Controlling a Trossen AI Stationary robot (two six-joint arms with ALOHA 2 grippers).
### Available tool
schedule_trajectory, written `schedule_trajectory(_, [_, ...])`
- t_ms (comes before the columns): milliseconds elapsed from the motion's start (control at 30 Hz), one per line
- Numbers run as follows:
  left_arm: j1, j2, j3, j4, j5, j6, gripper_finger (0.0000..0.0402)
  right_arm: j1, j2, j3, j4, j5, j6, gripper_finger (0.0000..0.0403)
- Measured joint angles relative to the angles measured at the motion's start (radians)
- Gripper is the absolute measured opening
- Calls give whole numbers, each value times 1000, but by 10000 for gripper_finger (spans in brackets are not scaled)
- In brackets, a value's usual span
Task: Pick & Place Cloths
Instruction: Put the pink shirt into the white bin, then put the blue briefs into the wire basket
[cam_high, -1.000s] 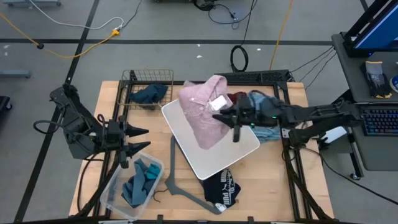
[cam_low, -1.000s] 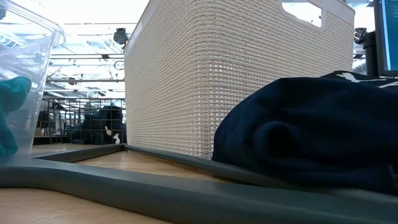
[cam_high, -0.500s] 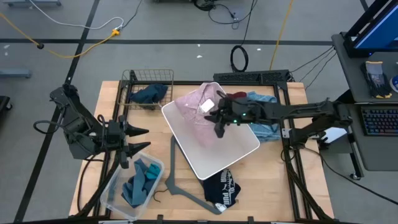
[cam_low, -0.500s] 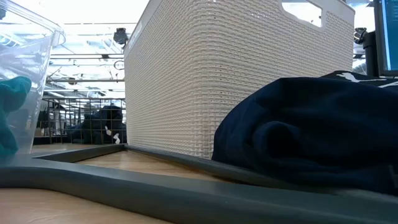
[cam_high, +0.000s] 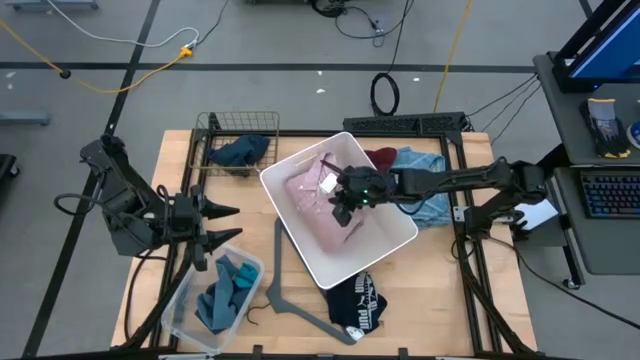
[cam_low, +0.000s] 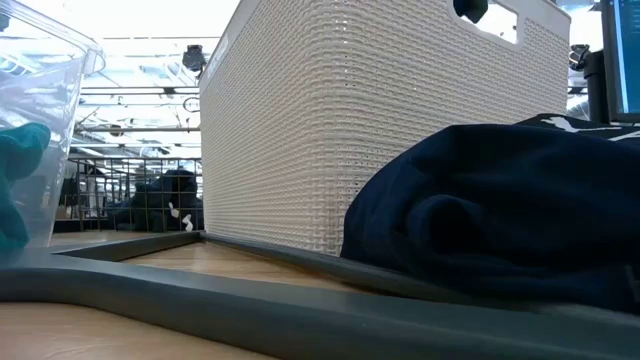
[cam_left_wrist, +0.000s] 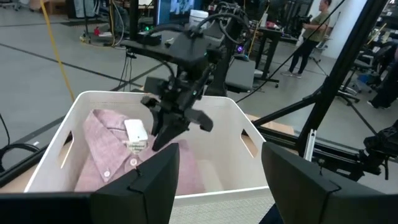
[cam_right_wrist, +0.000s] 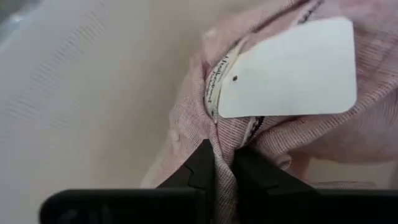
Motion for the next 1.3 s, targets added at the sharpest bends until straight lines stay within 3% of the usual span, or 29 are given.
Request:
schedule_trajectory(500, [0,0,0,1,11,1,232,-47,-3,-29,-30,-122,33,130])
schedule_trajectory(767, [0,0,0,1,11,1,232,-45,-22,-29,141,-126,5,154])
schedule_trajectory(1067, [0,0,0,-4,25,7,232,-29,-147,-27,307,-151,-25,121])
schedule_trajectory(1300, [0,0,0,-23,48,11,232,43,-302,-30,291,-149,-111,19])
